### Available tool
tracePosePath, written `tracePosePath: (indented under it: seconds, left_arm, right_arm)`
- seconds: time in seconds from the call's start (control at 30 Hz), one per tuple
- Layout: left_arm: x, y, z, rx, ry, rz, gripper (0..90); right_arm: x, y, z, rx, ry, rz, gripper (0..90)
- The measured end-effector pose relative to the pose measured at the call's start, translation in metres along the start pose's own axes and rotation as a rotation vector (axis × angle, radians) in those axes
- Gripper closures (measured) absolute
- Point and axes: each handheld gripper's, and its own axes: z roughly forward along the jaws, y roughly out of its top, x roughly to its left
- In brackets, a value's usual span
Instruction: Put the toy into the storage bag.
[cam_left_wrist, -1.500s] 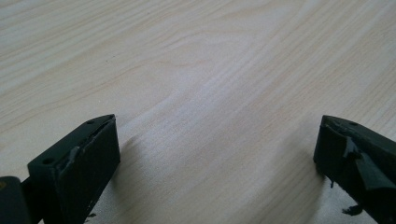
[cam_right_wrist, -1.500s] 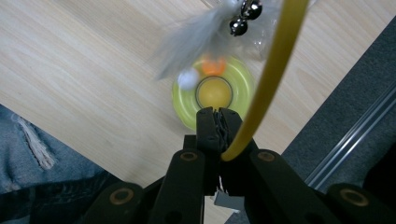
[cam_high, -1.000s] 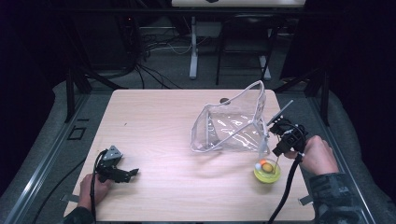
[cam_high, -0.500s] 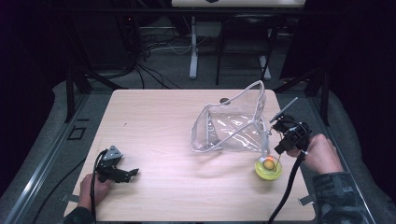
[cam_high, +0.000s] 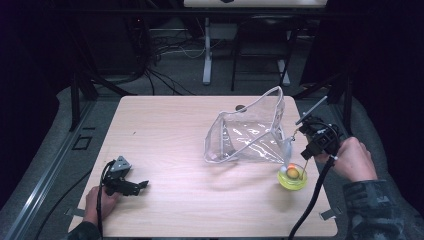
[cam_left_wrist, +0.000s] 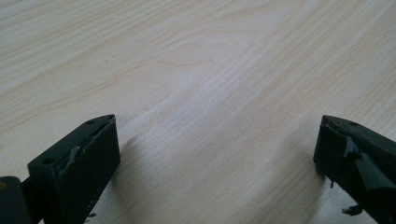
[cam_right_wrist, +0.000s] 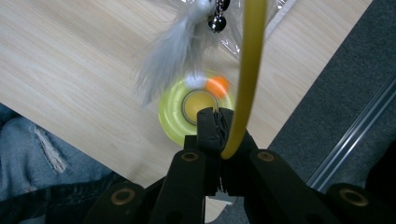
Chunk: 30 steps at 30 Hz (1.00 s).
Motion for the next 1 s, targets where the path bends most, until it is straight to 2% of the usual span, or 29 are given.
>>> tracePosePath:
  seconds: [0.1, 0.17, 0.2, 0.33, 0.47, 0.67, 0.8, 0.93, 1.0]
  left_arm:
    - [0.000, 0.000, 0.000, 0.000, 0.000, 0.000, 0.4]
    - [0.000, 0.000, 0.000, 0.000, 0.000, 0.001, 0.4]
    - [0.000, 0.000, 0.000, 0.000, 0.000, 0.002, 0.4]
    - [0.000, 0.000, 0.000, 0.000, 0.000, 0.000, 0.4]
    - [0.000, 0.000, 0.000, 0.000, 0.000, -0.001, 0.4]
    - [0.000, 0.000, 0.000, 0.000, 0.000, -0.001, 0.4]
    - [0.000, 0.000, 0.000, -0.002, -0.001, -0.004, 0.4]
    - [0.000, 0.000, 0.000, -0.002, -0.002, -0.008, 0.4]
    - [0.000, 0.000, 0.000, -0.001, -0.001, 0.000, 0.4]
  right_arm:
    - [-0.002, 0.002, -0.004, 0.006, -0.006, 0.005, 87.7]
    - [-0.003, 0.002, -0.006, -0.012, -0.001, 0.020, 87.7]
    - [-0.004, 0.003, -0.009, 0.004, -0.010, 0.006, 87.7]
    - [-0.006, 0.007, -0.017, -0.013, -0.028, 0.015, 87.7]
    - [-0.007, 0.011, -0.024, -0.003, -0.042, 0.002, 87.7]
    - [-0.009, 0.014, -0.028, -0.012, -0.040, 0.010, 87.7]
    - [-0.014, 0.017, -0.034, -0.005, -0.062, 0.018, 87.7]
    - [-0.016, 0.019, -0.039, -0.026, -0.068, 0.032, 87.7]
    - [-0.018, 0.021, -0.044, -0.014, -0.068, 0.024, 87.7]
